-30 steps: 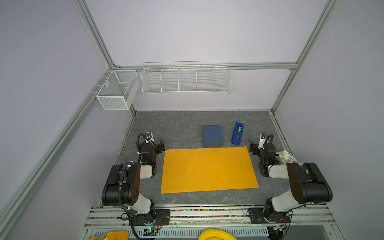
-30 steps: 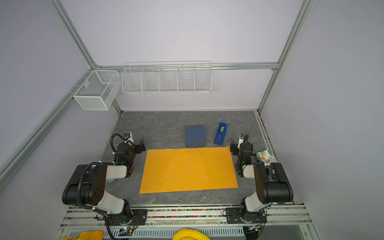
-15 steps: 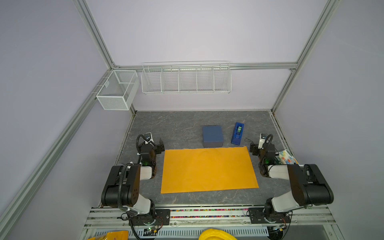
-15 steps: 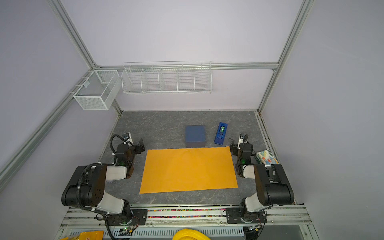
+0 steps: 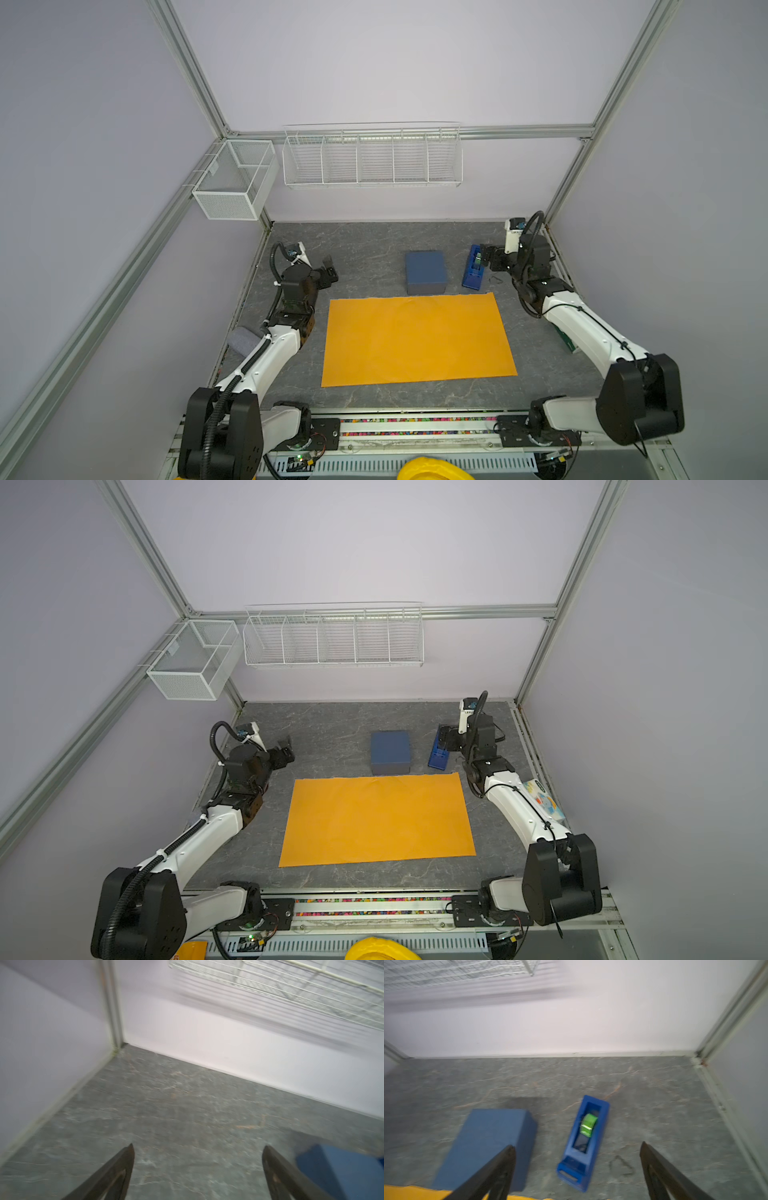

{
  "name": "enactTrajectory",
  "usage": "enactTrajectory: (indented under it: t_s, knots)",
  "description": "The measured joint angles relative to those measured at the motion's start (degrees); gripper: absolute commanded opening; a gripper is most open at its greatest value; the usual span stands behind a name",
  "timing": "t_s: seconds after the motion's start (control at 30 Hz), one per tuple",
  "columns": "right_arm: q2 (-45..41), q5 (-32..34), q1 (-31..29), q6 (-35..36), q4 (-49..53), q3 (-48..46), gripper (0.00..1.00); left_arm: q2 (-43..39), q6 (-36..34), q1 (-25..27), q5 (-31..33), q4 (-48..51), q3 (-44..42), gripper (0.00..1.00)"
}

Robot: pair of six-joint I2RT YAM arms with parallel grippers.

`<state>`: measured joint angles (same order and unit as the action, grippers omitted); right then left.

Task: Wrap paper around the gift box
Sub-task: 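Reach both grippers toward the blue box on opposite sides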

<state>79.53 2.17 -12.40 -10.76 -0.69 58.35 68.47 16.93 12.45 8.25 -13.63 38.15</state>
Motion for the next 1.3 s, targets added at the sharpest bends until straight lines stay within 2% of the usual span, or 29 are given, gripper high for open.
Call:
enactTrajectory:
  t_s: [0.1, 0.2, 0.4, 0.77, 1.07, 1.3]
  knots:
    - [5.4, -8.5, -1.4, -4.5, 4.7, 5.3, 0.83, 1.9, 4.8, 3.1, -5.3, 4.6, 3.3, 0.91]
    - [11.6, -15.8, -2.3, -7.1, 7.6, 8.4, 0.81, 5.6, 8.9, 4.6, -11.1, 8.4, 7.3, 0.9]
    - [20.5, -22.6, -3.2, -10.8, 12.3, 10.6, 0.71, 10.8, 12.6, 7.4, -17.6, 12.6, 12.2, 0.89]
    - [28.7, -24.4, -5.9, -15.9, 12.0, 15.1, 0.52, 20.0, 13.9, 8.9, -22.7, 17.3, 19.9, 0.89]
    - [31.0, -22.9, -11.0, -18.9, 11.9, 18.5, 0.5, 21.8, 12.3, 8.9, -23.1, 20.6, 23.5, 0.89]
    - [31.3, -21.3, -11.7, -19.3, 12.2, 19.9, 0.5, 25.4, 11.4, 8.9, -23.9, 21.7, 26.0, 0.89]
